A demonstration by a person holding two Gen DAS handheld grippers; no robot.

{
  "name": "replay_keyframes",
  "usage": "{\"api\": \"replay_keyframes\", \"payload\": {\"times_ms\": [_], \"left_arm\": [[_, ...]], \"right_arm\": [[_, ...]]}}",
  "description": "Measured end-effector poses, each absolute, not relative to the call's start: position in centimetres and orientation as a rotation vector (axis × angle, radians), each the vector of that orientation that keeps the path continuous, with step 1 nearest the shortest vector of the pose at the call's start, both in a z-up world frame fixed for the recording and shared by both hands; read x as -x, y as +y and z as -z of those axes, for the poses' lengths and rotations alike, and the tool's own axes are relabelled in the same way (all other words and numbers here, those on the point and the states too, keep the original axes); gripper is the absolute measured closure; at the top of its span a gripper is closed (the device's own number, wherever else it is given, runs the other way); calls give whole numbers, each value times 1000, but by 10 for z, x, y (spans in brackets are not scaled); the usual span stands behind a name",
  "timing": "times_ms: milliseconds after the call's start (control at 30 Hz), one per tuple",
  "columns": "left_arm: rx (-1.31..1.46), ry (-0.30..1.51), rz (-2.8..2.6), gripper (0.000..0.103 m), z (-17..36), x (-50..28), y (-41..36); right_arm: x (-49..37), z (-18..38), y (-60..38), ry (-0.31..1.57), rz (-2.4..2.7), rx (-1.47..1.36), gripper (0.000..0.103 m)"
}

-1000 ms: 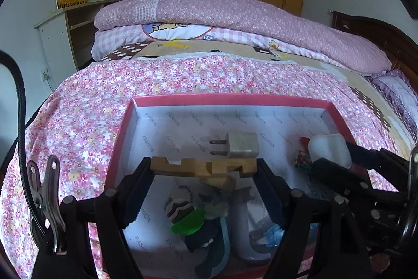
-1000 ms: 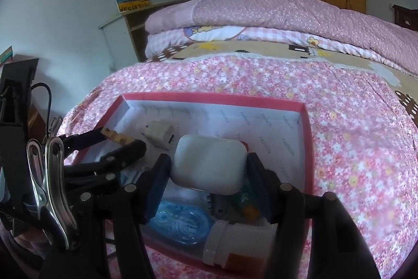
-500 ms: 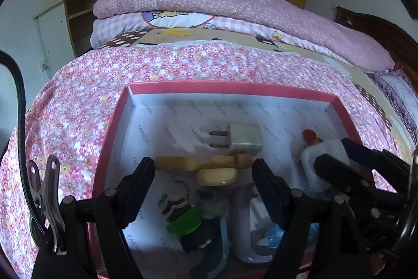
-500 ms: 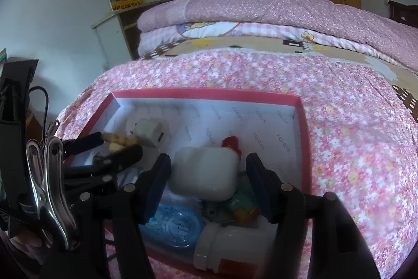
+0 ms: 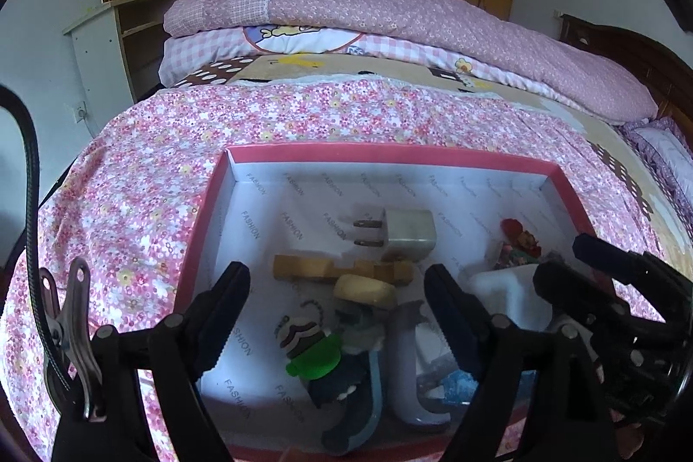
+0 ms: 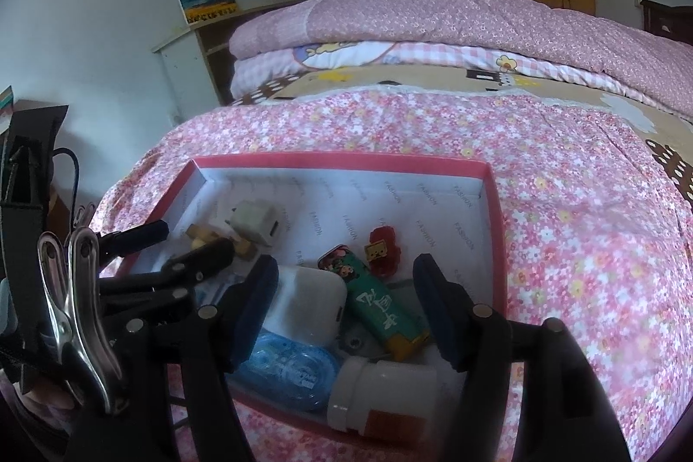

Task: Organize rigid objects
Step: 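Lower the puzzle piece into the tray with the left gripper while the right gripper lowers the case, then open both grippers and withdraw them from the tray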

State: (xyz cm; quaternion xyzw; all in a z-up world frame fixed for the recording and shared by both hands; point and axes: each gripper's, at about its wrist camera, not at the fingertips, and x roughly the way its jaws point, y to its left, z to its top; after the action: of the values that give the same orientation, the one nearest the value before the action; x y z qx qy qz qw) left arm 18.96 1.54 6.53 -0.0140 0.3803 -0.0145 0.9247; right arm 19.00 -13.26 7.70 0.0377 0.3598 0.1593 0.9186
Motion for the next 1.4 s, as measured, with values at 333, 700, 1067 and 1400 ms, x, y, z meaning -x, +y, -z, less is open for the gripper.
{"api": "replay_keyframes", "payload": {"times_ms": [333,700,1067,1400], "left_arm": [[30,766,24,17,-79,-167,18],[49,768,24,17,-86,-135,19],[49,815,31,17,-72,-111,14],[37,824,44,17,-61,-98,7]], "right_arm": [[-169,-91,-130,714,-346,-80,37],[-141,-93,-134,725,-348,-103,37],[-115,-78,-137,769,-329,-103,37],[-102,-53,-144,828,-295,-110,37]]}}
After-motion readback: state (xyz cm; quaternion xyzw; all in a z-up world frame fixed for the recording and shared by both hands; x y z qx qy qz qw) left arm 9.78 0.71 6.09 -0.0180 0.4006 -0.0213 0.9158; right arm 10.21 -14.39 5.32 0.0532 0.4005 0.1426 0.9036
